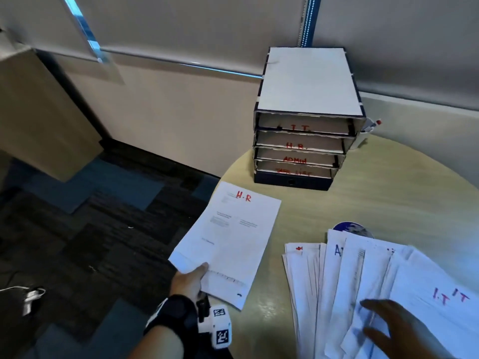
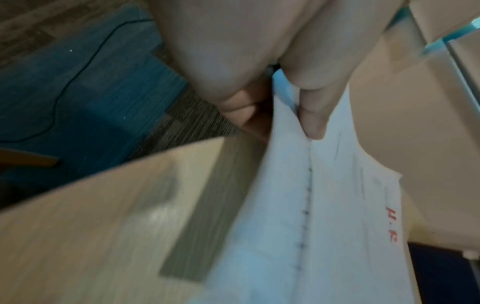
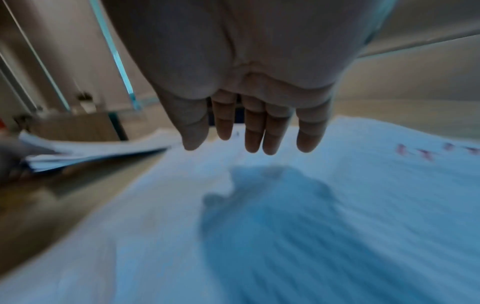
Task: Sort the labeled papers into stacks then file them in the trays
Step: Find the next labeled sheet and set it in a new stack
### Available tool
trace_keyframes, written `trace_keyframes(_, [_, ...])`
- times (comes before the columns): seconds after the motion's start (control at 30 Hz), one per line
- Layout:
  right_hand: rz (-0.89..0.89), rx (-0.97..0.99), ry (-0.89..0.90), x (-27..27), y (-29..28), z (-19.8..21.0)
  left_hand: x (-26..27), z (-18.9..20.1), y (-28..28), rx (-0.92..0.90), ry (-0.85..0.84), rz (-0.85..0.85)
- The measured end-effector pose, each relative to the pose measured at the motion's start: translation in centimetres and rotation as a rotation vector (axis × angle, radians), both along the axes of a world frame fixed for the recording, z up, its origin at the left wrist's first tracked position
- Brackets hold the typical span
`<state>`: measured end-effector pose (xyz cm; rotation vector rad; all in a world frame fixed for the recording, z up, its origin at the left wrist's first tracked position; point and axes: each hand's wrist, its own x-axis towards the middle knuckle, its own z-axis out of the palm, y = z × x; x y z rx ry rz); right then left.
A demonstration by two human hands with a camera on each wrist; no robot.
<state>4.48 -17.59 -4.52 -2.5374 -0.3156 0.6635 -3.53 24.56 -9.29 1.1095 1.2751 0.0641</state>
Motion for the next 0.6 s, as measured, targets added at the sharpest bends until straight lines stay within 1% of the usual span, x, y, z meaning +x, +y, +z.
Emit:
trace_keyframes(0.07, [0.053, 0.034, -0.1, -1.2, -2.0, -4.3, 1.2, -0.7, -0.7, -0.037, 0.015, 0.032])
trace_keyframes(0.1, [0.1, 0.065, -0.126, -1.8, -2.6, -5.3, 1.7, -0.8, -1.0, -0.032, 0.025, 0.044])
trace_keyframes(0.13, [0.106, 0.085, -0.193, -2.2, -2.8, -5.6, 2.2, -0.6, -1.3, -0.023, 0.046, 0.05])
trace_keyframes(0.17, [0.127, 0.073, -0.204, -2.5, -3.1, -5.8, 2.6, -0.8, -1.3, -0.001, 0.061, 0.047])
trace_keyframes(0.2, [0.14, 0.039, -0.187, -2.7, -3.2, -5.7, 2.9, -0.5, -1.5, 0.019, 0.078, 0.036])
trace_keyframes(0.23, [0.114, -0.011, -0.153, -2.9, -3.0, -5.6, 3.3, -0.1, -1.7, 0.04, 0.086, 0.026])
trace_keyframes(0.3, [0.08, -0.086, -0.06, -2.6, -1.9, -3.6, 3.5, 0.5, -1.7, 0.073, 0.145, -0.007])
trace_keyframes(0.37, [-0.05, -0.131, -0.003, -2.9, -2.2, -2.5, 3.2, 1.5, -1.2, 0.091, 0.169, 0.008])
trace_keyframes(0.4, [-0.09, -0.167, -0.024, -3.0, -3.0, -2.0, 2.8, 1.7, -0.9, 0.133, 0.199, 0.043])
trace_keyframes(0.43, [-0.114, -0.173, -0.026, -3.1, -3.6, -1.9, 2.3, 2.4, -0.4, 0.193, 0.258, 0.043])
trace_keyframes(0.5, [-0.202, -0.196, 0.0, -3.4, -5.6, -1.3, 1.4, 3.4, 0.0, 0.47, 0.468, -0.108])
trace_keyframes(0.53, [-0.253, -0.216, 0.031, -3.4, -6.6, -1.0, 1.1, 4.2, -0.3, 0.66, 0.465, -0.18])
trace_keyframes(0.57, [-0.305, -0.245, 0.062, -3.7, -8.2, -0.8, 1.1, 5.5, -2.0, 0.812, 0.361, -0.261])
trace_keyframes(0.6, [-0.335, -0.279, 0.093, -3.9, -9.3, -0.9, 1.3, 6.9, -4.0, 0.907, 0.212, -0.387])
